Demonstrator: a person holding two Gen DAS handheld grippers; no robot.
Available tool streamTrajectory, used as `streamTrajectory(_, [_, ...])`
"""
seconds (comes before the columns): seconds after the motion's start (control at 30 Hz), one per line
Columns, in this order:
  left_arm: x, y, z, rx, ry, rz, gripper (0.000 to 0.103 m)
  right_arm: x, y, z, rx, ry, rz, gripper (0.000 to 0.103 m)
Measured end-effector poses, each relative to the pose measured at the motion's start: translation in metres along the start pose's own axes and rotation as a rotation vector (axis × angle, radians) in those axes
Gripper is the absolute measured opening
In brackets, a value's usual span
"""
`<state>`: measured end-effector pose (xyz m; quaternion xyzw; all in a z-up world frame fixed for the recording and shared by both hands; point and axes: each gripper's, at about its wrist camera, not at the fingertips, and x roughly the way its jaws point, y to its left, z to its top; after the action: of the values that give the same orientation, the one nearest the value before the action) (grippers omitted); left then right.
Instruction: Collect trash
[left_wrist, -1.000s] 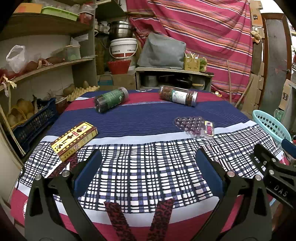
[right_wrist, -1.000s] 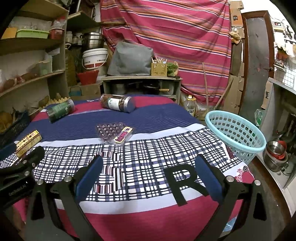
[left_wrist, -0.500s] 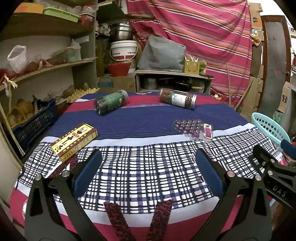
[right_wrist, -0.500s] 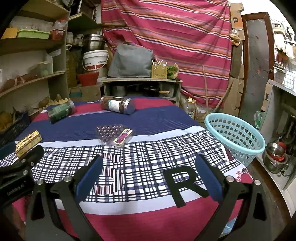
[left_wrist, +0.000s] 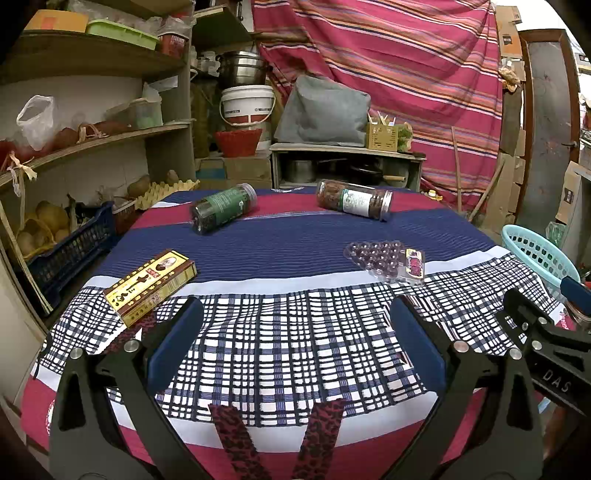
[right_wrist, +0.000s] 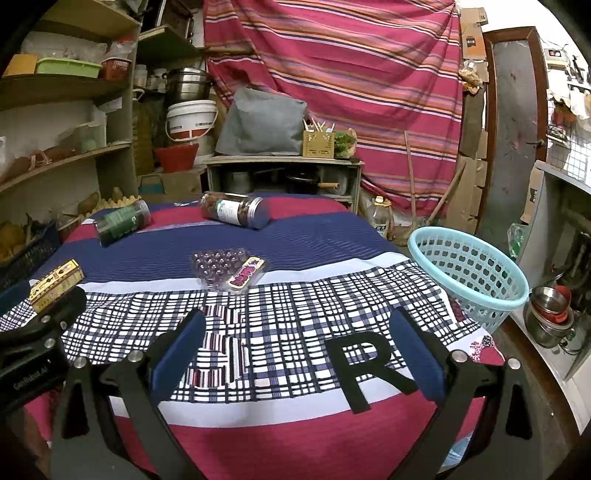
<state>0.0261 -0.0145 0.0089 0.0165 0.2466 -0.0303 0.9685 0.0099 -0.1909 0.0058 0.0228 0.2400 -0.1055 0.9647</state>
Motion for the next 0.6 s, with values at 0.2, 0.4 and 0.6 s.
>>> streamTrajectory(0.2, [-0.0018, -0.0030, -0.0007, 0.012, -0.009, 0.003, 0.098, -0.0002, 0.0002, -0.0006, 0.000, -0.001, -0.001, 0.097])
streamTrajectory(0.4, [-0.0026, -0.0036, -0.0010, 0.005, -0.008, 0.002, 0.098, -0.0010, 0.0013, -0.0017, -0.002, -0.001, -0.001, 0.097])
streamTrajectory(0.6, [-0.0027, -0.0023, -0.0014, 0.007, -0.005, 0.001, 0.098, -0.0011, 0.0016, -0.0019, -0.002, -0.002, -0.001, 0.097])
